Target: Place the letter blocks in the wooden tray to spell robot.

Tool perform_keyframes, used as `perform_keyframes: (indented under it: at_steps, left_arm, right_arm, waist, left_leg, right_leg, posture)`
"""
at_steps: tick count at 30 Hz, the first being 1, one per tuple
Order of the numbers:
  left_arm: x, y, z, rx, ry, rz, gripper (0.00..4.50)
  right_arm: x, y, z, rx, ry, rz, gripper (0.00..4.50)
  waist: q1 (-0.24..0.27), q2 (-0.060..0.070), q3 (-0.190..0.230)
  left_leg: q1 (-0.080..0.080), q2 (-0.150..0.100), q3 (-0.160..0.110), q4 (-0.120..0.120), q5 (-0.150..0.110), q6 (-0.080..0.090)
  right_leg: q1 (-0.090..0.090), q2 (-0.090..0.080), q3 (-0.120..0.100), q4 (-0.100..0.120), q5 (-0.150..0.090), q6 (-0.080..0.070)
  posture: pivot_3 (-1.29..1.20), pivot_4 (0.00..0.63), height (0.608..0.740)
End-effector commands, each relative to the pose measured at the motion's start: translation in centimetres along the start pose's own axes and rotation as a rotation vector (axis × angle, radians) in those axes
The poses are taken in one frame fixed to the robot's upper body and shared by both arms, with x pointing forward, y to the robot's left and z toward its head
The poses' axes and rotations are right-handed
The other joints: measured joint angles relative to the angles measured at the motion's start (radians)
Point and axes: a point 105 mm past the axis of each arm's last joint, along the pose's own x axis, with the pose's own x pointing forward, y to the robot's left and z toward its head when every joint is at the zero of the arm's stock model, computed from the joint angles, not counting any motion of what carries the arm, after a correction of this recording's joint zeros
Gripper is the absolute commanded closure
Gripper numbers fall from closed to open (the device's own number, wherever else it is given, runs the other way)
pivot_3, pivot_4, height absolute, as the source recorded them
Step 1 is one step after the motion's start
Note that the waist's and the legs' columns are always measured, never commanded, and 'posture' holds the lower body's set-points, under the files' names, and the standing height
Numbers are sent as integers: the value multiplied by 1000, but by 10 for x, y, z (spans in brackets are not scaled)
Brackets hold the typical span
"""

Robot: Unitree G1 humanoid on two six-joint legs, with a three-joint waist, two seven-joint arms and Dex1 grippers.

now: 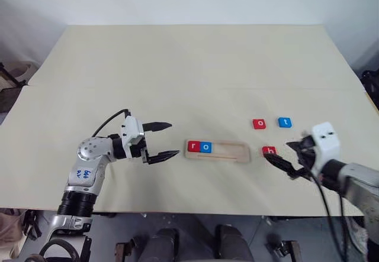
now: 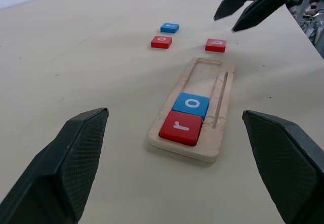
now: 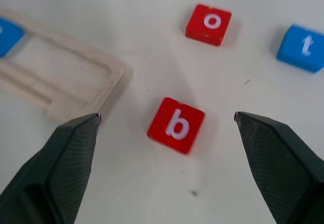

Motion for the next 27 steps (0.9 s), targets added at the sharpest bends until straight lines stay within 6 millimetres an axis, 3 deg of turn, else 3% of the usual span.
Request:
perform_keyframes:
  at_steps: [1, 6, 11, 16, 23, 27]
  left_arm:
    - [-5, 0, 7, 53, -16, -7, 0]
    - [-9, -1, 7, 63, -18, -18, 0]
    - [-11, -2, 8, 43, -13, -24, 0]
    - [-13, -8, 9, 33, -14, -36, 0]
    - [-8, -17, 17, 72, -48, -77, 0]
    - [-4, -25, 18, 77, -51, -104, 0]
  right_arm:
    - [-21, -15, -1, -210, -101, 106, 27]
    - [-47, -48, -44, -324, -82, 137, 27]
    - [-54, -64, -70, -347, -20, 163, 27]
    - [-40, -67, -54, -347, -44, 248, 27]
    - [3, -52, -15, -424, -34, 466, 27]
    - [28, -51, -10, -484, 34, 546, 27]
  waist:
    - [0, 0, 0]
    - [1, -1, 0]
    - [-5, -1, 0]
    - [-8, 0, 0]
    - [-2, 0, 0]
    - [0, 0, 0]
  left_leg:
    - [1, 0, 0, 0, 0, 0]
    - [5, 0, 2, 0, 0, 1]
    - [6, 1, 2, 0, 0, 0]
    - [6, 2, 3, 0, 0, 0]
    - [5, 2, 1, 1, 0, 0]
    - [5, 1, 2, 2, 0, 0]
  right_leg:
    - [0, 0, 0, 0, 0, 0]
    - [6, 0, 0, -2, 0, 0]
    - [5, 0, 0, -2, 0, 0]
    - [5, 0, 1, -2, 0, 0]
    - [5, 0, 0, -3, 0, 0]
    - [5, -1, 0, -4, 0, 0]
  posture:
    - [0, 150, 740]
    - [0, 150, 740]
    - [0, 150, 740]
    - [0, 150, 740]
    - [0, 150, 740]
    - [0, 150, 740]
